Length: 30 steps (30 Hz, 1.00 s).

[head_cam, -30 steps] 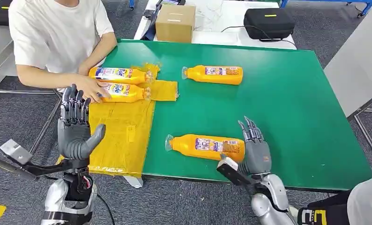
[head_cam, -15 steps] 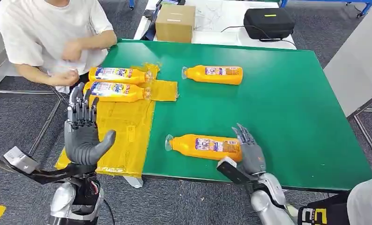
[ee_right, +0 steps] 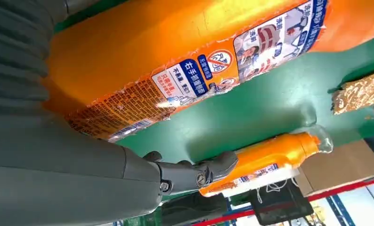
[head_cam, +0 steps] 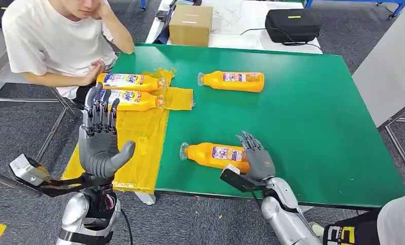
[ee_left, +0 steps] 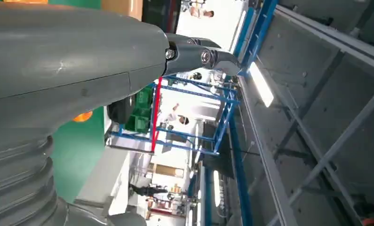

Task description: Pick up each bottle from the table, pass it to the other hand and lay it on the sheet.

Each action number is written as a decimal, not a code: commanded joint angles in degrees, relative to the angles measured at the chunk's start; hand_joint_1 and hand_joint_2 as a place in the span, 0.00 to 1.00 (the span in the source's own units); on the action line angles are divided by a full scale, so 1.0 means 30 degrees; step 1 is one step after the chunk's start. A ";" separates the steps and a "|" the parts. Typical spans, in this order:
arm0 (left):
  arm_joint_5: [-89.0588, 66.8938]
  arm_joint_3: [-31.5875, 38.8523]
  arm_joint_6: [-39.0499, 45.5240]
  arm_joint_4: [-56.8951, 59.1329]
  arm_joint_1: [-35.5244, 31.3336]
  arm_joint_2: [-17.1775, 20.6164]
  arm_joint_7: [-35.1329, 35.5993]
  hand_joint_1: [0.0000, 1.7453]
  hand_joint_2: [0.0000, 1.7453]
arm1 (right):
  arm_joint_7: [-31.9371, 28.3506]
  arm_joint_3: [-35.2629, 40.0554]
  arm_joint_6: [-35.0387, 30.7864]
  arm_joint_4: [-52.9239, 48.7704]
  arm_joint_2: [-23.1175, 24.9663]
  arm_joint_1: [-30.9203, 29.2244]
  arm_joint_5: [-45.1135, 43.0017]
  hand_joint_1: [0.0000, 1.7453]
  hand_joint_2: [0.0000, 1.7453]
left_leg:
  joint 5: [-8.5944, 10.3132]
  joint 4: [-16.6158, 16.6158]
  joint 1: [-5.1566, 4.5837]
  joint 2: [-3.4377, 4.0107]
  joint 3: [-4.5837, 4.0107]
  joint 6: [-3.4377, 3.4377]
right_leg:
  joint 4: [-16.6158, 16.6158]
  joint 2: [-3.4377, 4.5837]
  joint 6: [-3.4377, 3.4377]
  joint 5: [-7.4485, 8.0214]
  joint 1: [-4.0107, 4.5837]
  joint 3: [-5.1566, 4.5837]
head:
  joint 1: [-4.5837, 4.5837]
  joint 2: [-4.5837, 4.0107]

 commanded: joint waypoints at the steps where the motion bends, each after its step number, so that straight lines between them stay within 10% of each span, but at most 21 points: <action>1: 0.0544 -0.0204 -0.0093 0.0674 -0.0415 0.0495 0.1123 0.00 1.00 | 0.3166 0.1458 0.0468 0.2656 -0.0032 -0.1454 0.1334 0.00 1.00 | -0.0022 -0.0011 0.0025 0.0021 0.0093 -0.0042 | -0.0012 0.0019 -0.0050 -0.0014 0.0027 0.0085 | 0.0000 0.0000; 11: 0.0848 0.0185 -0.0488 0.0979 -0.0241 0.0450 0.2777 0.00 1.00 | 0.6989 0.1356 0.4036 0.4336 0.0576 -0.2807 0.1196 0.04 1.00 | 0.0000 -0.0021 0.0014 0.0024 0.0161 -0.0016 | -0.0024 0.0009 -0.0029 0.0004 0.0014 0.0152 | 0.0000 0.0000; 12: 0.0737 0.0266 -0.0537 0.1050 -0.0208 0.0434 0.2858 0.00 1.00 | 0.7315 0.1439 0.4360 0.4588 0.0559 -0.2969 0.1166 0.57 1.00 | -0.0001 -0.0020 0.0021 0.0028 0.0176 -0.0023 | -0.0029 0.0011 -0.0036 0.0006 0.0020 0.0171 | 0.0000 0.0000; 13: 0.0602 0.0249 -0.0566 0.1103 -0.0196 0.0524 0.3054 0.00 1.00 | 0.7597 0.1706 0.4772 0.4850 0.0385 -0.3153 0.1338 0.84 1.00 | 0.0001 -0.0025 0.0026 0.0029 0.0192 -0.0027 | -0.0039 0.0011 -0.0041 0.0010 0.0026 0.0184 | -0.0007 0.0000; 15: 0.0583 0.0294 -0.0623 0.1117 -0.0139 0.0557 0.3098 0.00 1.00 | 0.7748 0.1913 0.5205 0.5088 0.0169 -0.3301 0.1419 0.98 1.00 | 0.0007 -0.0024 0.0016 0.0038 0.0222 -0.0018 | -0.0040 0.0001 -0.0033 0.0013 0.0015 0.0194 | 0.0000 0.0000; 30: 0.0357 0.0301 -0.0861 0.1498 -0.0300 0.0672 0.3619 0.00 1.00 | 0.8257 0.2450 0.7057 0.5852 -0.0129 -0.3653 0.0873 1.00 1.00 | 0.0042 -0.0031 0.0012 0.0011 0.0299 0.0023 | -0.0045 -0.0032 -0.0002 0.0026 0.0014 0.0281 | 0.0000 0.0000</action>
